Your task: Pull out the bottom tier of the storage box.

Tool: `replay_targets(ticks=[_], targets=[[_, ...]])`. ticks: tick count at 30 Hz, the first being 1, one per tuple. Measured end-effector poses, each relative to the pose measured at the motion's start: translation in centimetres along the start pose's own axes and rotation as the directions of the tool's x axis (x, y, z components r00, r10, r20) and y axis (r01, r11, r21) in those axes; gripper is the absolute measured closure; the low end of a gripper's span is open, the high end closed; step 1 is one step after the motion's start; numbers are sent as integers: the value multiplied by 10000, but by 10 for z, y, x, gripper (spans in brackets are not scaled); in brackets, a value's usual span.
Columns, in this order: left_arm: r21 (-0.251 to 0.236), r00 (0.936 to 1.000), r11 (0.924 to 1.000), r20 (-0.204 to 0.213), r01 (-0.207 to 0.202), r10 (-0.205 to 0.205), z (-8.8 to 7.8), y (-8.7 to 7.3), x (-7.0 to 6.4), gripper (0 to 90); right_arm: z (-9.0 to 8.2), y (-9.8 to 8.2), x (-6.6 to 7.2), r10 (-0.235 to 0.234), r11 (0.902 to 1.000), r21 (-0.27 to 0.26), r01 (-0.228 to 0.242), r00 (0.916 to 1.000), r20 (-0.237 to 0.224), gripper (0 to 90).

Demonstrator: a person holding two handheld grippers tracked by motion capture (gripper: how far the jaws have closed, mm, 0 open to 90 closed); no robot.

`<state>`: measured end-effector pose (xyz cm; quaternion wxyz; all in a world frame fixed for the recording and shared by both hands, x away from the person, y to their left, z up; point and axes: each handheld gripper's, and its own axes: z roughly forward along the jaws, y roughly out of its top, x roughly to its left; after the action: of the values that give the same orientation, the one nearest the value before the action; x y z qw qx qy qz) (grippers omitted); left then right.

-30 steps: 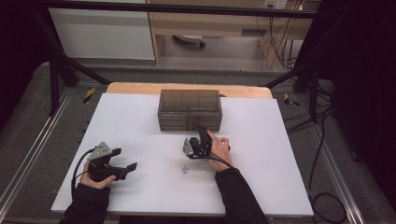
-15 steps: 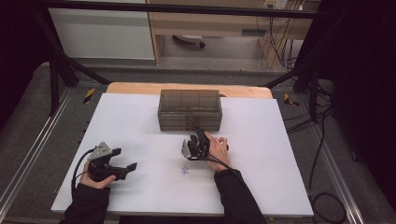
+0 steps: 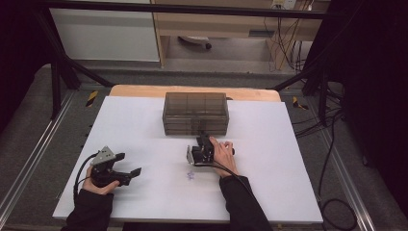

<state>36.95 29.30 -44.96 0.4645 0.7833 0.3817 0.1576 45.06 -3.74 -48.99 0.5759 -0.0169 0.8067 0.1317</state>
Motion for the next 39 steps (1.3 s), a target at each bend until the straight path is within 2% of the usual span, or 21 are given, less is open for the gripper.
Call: replay_targets(ticks=[10,12,19,30,39], targets=[[-9,10000,10000,7,3,-3,0,0,0,36,3,1,4,-246,9997,-10,246,9993,285,661],[-11,10000,10000,10,1,-1,0,0,0,36,3,2,5,-476,9989,9,476,9982,359,678],[-13,10000,10000,8,3,-3,0,0,0,36,4,3,7,-814,9967,71,811,9956,459,714],[-7,10000,10000,17,-11,11,0,0,0,37,5,4,8,-1064,9942,194,1056,9931,487,754],[2,10000,10000,25,-23,23,0,0,0,37,6,4,8,-1042,9943,267,1031,9936,443,774]])
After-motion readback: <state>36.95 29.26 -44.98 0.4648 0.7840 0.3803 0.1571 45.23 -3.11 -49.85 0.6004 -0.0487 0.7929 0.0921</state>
